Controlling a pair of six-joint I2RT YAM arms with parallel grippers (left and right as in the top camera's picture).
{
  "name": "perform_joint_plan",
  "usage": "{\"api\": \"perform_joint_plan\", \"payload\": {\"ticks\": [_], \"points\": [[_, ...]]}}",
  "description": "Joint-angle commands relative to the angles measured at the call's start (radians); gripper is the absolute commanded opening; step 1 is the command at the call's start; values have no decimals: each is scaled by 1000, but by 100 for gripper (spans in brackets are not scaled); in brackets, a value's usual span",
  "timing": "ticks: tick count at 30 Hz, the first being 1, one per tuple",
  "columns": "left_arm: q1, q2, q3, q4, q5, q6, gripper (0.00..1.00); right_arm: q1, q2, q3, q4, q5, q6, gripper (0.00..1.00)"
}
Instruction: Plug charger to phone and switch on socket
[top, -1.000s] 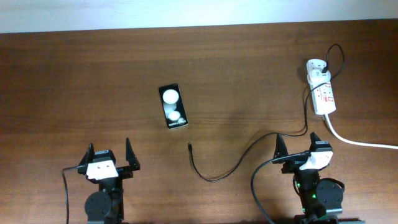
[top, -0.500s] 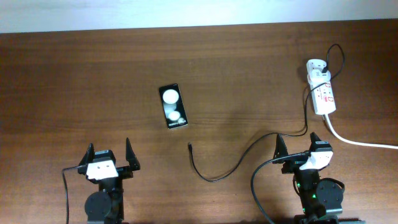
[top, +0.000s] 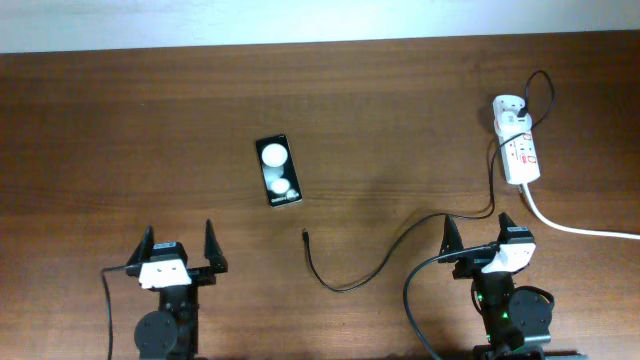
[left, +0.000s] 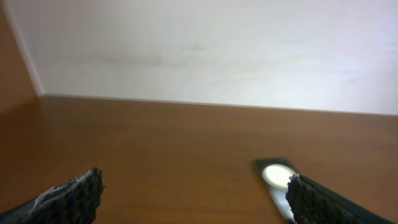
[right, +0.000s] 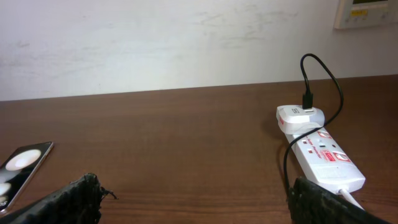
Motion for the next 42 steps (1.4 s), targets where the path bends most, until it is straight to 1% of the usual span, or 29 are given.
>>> {"api": "perform_joint_plan", "payload": {"ticks": [1, 2, 3, 5, 7, 9, 10, 12, 13, 14, 15, 17, 18, 20, 22, 23, 25, 27, 31, 32, 34, 35, 37, 38, 39, 40, 41, 42], "points": [[5, -2, -1, 85, 95, -10, 99, 9, -12, -5, -6, 11, 4, 99], [5, -2, -1, 131, 138, -10, 99, 9, -12, -5, -6, 11, 4, 99], [5, -2, 11, 165, 215, -10, 99, 9, -12, -5, -6, 11, 4, 99], [5, -1, 62, 108, 260, -10, 99, 9, -12, -5, -6, 11, 4, 99], [5, 13, 220, -113, 260, -10, 99, 9, -12, -5, -6, 11, 4, 99], [5, 94, 417, -291, 252, -10, 99, 9, -12, -5, -6, 11, 4, 99], [5, 173, 519, -353, 253, -10, 99, 9, -12, -5, -6, 11, 4, 99], [5, 308, 664, -434, 253, -9, 99, 9, -12, -5, -6, 11, 4, 99], [5, 465, 813, -524, 257, -9, 99, 9, -12, -5, -6, 11, 4, 99], [5, 565, 907, -587, 257, -9, 99, 9, -12, -5, -6, 11, 4, 99], [5, 709, 1030, -678, 256, 3, 99, 9, -12, -5, -6, 11, 4, 99], [5, 909, 1179, -782, 257, 24, 99, 9, -12, -5, -6, 11, 4, 99], [5, 1040, 1258, -838, 257, 24, 99, 9, -12, -5, -6, 11, 4, 99], [1, 1186, 1312, -864, 273, 24, 99, 9, -12, -5, -6, 11, 4, 99], [-21, 1331, 1315, -845, 339, 24, 99, 9, -12, -5, -6, 11, 4, 99], [-27, 1384, 1315, -824, 339, 24, 99, 9, -12, -5, -6, 11, 4, 99], [-28, 1474, 1315, -766, 352, 23, 99, 9, -12, -5, -6, 11, 4, 99], [-28, 1576, 1315, -694, 424, 23, 99, 9, -12, -5, -6, 11, 4, 99], [-28, 1688, 1315, -673, 425, 23, 100, 9, -12, -5, -6, 11, 4, 99], [-28, 1718, 1315, -672, 442, 23, 98, 9, -12, -5, -6, 11, 4, 99], [-28, 1741, 1315, -663, 543, 23, 60, 9, -12, -5, -6, 11, 4, 99], [-28, 1743, 1315, -658, 552, 14, 28, 9, -12, -5, -6, 11, 4, 99], [-31, 1744, 1315, -657, 552, -5, 1, 9, -12, -5, -6, 11, 4, 99], [-40, 1748, 1314, -647, 551, -34, 0, 9, -12, -5, -6, 11, 4, 99], [-54, 1759, 1314, -638, 548, -34, 0, 9, -12, -5, -6, 11, 4, 99], [-75, 1777, 1314, -634, 509, -60, 0, 9, -12, -5, -6, 11, 4, 99], [-103, 1804, 1314, -635, 404, -154, 0, 9, -12, -5, -6, 11, 4, 99], [-122, 1822, 1314, -634, 326, -219, 0, 9, -12, -5, -6, 11, 4, 99]]}}
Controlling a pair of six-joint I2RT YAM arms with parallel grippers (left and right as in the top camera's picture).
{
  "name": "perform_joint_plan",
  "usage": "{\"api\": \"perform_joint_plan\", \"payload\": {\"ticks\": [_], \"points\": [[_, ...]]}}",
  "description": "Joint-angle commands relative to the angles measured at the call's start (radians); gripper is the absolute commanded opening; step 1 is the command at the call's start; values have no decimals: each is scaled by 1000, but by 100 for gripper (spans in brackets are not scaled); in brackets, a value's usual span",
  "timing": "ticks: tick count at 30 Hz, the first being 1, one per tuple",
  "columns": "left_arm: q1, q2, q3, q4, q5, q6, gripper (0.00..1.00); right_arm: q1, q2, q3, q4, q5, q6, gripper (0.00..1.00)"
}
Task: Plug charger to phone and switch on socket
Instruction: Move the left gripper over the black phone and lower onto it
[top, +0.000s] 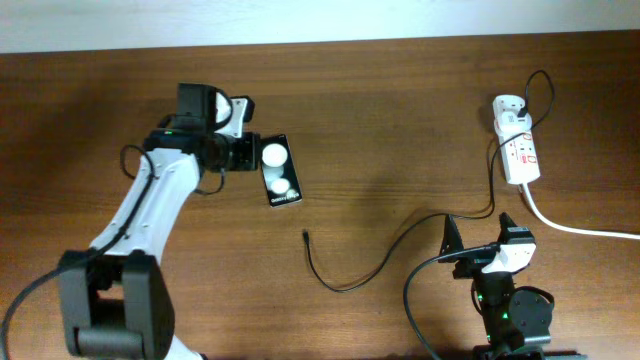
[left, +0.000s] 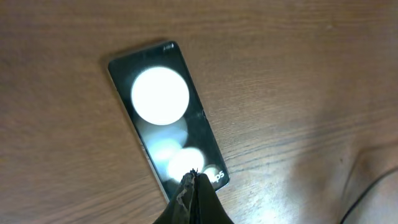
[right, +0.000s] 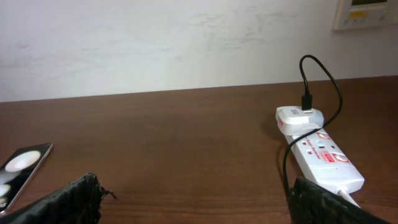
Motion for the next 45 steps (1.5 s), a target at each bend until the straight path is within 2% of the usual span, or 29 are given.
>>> {"api": "perform_joint_plan", "payload": {"ticks": [1, 2, 3, 4, 5, 6, 10, 15, 19, 27, 32, 33, 34, 37, 41, 42, 43, 45], "points": [[-95, 102, 14, 2, -314, -266, 0, 8, -7, -5, -6, 8, 3, 99], [-122, 116, 14, 4, -390, -316, 11, 8, -7, -5, -6, 8, 3, 99], [-136, 127, 14, 11, -418, -330, 59, 8, -7, -5, -6, 8, 3, 99], [-143, 137, 14, 14, -420, -330, 88, 8, -7, -5, -6, 8, 3, 99], [-148, 144, 14, 17, -420, -331, 97, 8, -7, -5, -6, 8, 3, 99], [-150, 154, 14, 17, -420, -353, 100, 8, -7, -5, -6, 8, 3, 99], [-177, 222, 14, 57, -411, -376, 99, 8, -7, -5, -6, 8, 3, 99], [-239, 224, 14, 82, -417, -375, 99, 8, -7, -5, -6, 8, 3, 99], [-241, 225, 14, 81, -440, -375, 100, 8, -7, -5, -6, 8, 3, 99], [-241, 272, 14, 99, -455, -386, 88, 8, -7, -5, -6, 8, 3, 99], [-241, 286, 14, 103, -455, -386, 88, 8, -7, -5, -6, 8, 3, 99], [-241, 286, 14, 103, -454, -386, 80, 8, -7, -5, -6, 8, 3, 99], [-241, 286, 14, 102, -454, -386, 77, 8, -7, -5, -6, 8, 3, 99], [-241, 286, 14, 76, -449, -386, 76, 8, -7, -5, -6, 8, 3, 99], [-241, 286, 14, -8, -423, -385, 78, 8, -7, -5, -6, 8, 3, 99], [-241, 286, 14, -34, -423, -386, 82, 8, -7, -5, -6, 8, 3, 99], [-241, 286, 14, -44, -424, -385, 91, 8, -7, -5, -6, 8, 3, 99], [-240, 286, 23, -25, -463, -392, 99, 8, -7, -5, -6, 8, 3, 99]]}}
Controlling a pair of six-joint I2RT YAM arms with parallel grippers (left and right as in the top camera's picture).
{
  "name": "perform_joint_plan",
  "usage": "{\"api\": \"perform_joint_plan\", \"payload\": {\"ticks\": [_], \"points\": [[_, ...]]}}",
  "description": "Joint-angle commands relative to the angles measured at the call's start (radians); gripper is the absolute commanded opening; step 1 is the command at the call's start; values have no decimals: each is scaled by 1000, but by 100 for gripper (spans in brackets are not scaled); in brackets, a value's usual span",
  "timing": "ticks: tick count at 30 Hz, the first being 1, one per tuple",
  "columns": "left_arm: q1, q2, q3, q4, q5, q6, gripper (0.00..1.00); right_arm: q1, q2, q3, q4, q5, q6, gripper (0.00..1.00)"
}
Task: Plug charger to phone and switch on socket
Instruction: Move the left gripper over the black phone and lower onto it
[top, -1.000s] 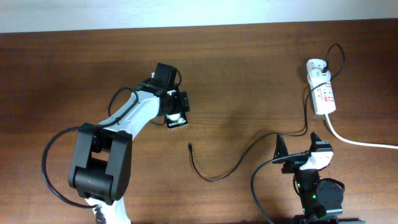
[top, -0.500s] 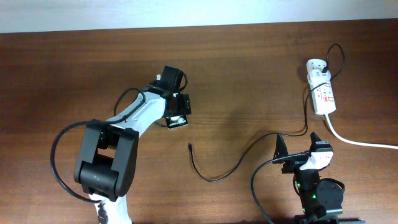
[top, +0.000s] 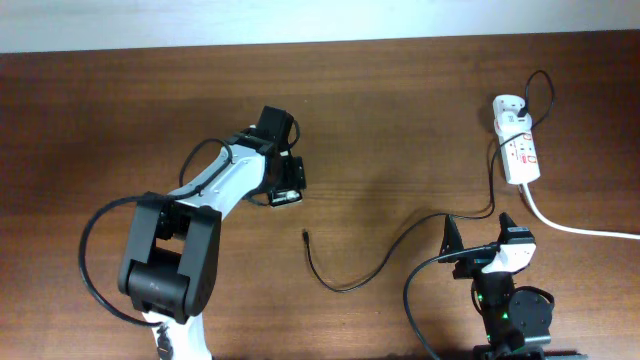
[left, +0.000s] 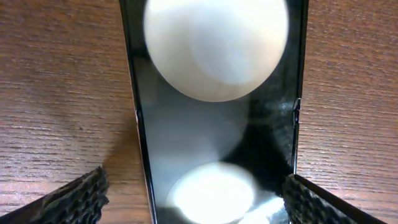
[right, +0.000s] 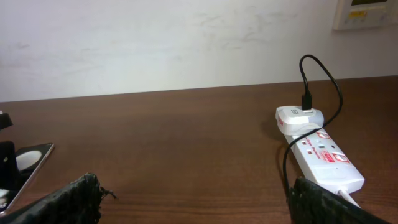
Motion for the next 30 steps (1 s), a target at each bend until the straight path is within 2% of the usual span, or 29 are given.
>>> {"api": "perform_joint_plan", "payload": {"ticks": [1, 4, 6, 10, 16, 18, 19, 20, 24, 27, 30], "points": [[1, 28, 27, -13, -53, -17, 99, 8, -7, -5, -6, 8, 3, 99], [1, 28, 258, -145, -53, -16, 99, 8, -7, -5, -6, 8, 3, 99], [1, 28, 326, -192, -53, -16, 99, 8, -7, -5, -6, 8, 3, 99], [1, 124, 325, -203, -97, -16, 99, 8, -7, -5, -6, 8, 3, 99], [1, 243, 325, -200, -62, -16, 99, 8, -7, -5, -6, 8, 3, 99], [1, 243, 325, -319, 5, -16, 100, 8, -7, -5, -6, 8, 3, 98], [1, 243, 325, -332, 39, -16, 96, 8, -7, -5, -6, 8, 3, 99], [-1, 243, 325, -346, 84, -16, 87, 8, -7, -5, -6, 8, 3, 99], [-5, 243, 325, -347, 88, -16, 84, 8, -7, -5, -6, 8, 3, 99], [-5, 243, 325, -372, 98, -16, 68, 8, -7, -5, -6, 8, 3, 99], [-6, 243, 325, -443, 135, -16, 64, 8, -7, -5, -6, 8, 3, 99]]}}
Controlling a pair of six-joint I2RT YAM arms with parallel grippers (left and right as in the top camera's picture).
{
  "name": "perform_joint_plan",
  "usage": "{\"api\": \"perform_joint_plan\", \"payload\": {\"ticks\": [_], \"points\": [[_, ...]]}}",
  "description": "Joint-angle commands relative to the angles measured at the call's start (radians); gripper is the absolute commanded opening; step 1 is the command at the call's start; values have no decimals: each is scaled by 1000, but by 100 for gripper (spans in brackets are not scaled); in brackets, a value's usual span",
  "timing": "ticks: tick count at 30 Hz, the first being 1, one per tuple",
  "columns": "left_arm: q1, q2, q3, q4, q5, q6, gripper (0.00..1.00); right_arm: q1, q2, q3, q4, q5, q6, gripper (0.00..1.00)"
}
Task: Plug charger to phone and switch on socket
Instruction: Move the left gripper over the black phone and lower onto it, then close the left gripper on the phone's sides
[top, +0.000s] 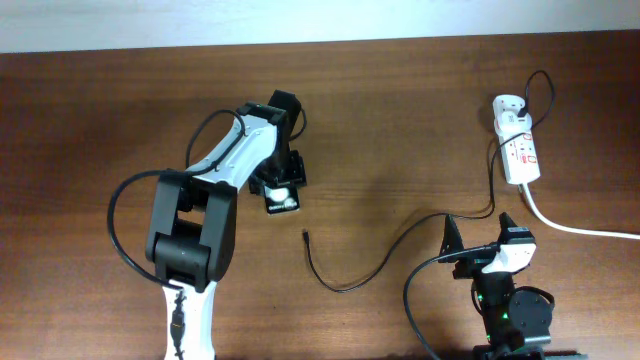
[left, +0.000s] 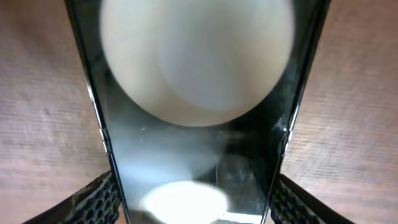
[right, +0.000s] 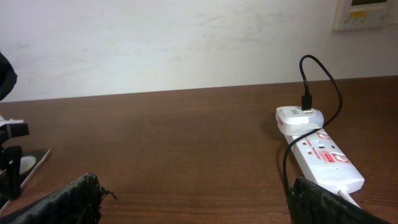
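Observation:
The black phone lies screen-up left of the table's centre, and it fills the left wrist view. My left gripper is down over it. Its fingers press against the phone's two long edges, so it is shut on the phone. The black charger cable has its free plug just below and right of the phone. It runs to the white charger in the white power strip, also seen as the strip in the right wrist view. My right gripper rests open at the front right.
A white mains lead leaves the power strip toward the right edge. A pale wall stands behind the table's far edge. The left arm stretches across the left half of the wooden table.
The left gripper's fingers stood apart from the phone's edges; now they touch both long edges and the phone looks closer. The wrist has turned slightly. The right arm has not moved.
Both arms rested open at the front edge, with the phone and cable lying loose. Then the left gripper was shut beside the phone's left side. Then it stood open astride the phone. Now it is shut on the phone's edges.

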Motion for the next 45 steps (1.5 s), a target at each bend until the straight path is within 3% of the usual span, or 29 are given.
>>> {"api": "perform_joint_plan", "payload": {"ticks": [1, 4, 5, 6, 15, 16, 18, 19, 20, 22, 23, 29, 45], "points": [[-7, 40, -11, -84, 63, -2, 64, 8, -6, -5, -6, 8, 3, 99], [-34, 39, -11, -177, 58, -2, 75, 8, -6, -5, -6, 8, 3, 99], [-41, 39, -11, -178, 50, -2, 97, 8, -6, -5, -6, 8, 3, 99], [-47, 39, -11, -151, -5, -2, 99, 8, -6, -5, -6, 8, 3, 99], [37, 39, -11, -21, -47, 10, 100, 8, -6, -5, -6, 8, 3, 99], [35, 40, -11, -21, -47, 10, 97, 8, -6, -5, -6, 8, 3, 99], [34, 39, -11, -13, -48, 9, 80, 8, -6, -5, -6, 8, 3, 99], [34, 40, -11, -13, -48, 8, 78, 8, -6, -5, -6, 8, 3, 99], [34, 39, -11, -13, -47, -7, 81, 8, -6, -5, -6, 8, 3, 99], [34, 40, -20, -33, -46, -22, 98, 8, -6, -5, -6, 8, 3, 99], [34, 40, -28, -44, -46, -22, 99, 8, -6, -5, -6, 8, 3, 99], [0, 40, -53, -63, -3, 51, 99, 8, -6, -5, -6, 8, 3, 99], [40, 40, -54, 58, -13, 21, 96, 8, -6, -5, -6, 8, 3, 99]]}}
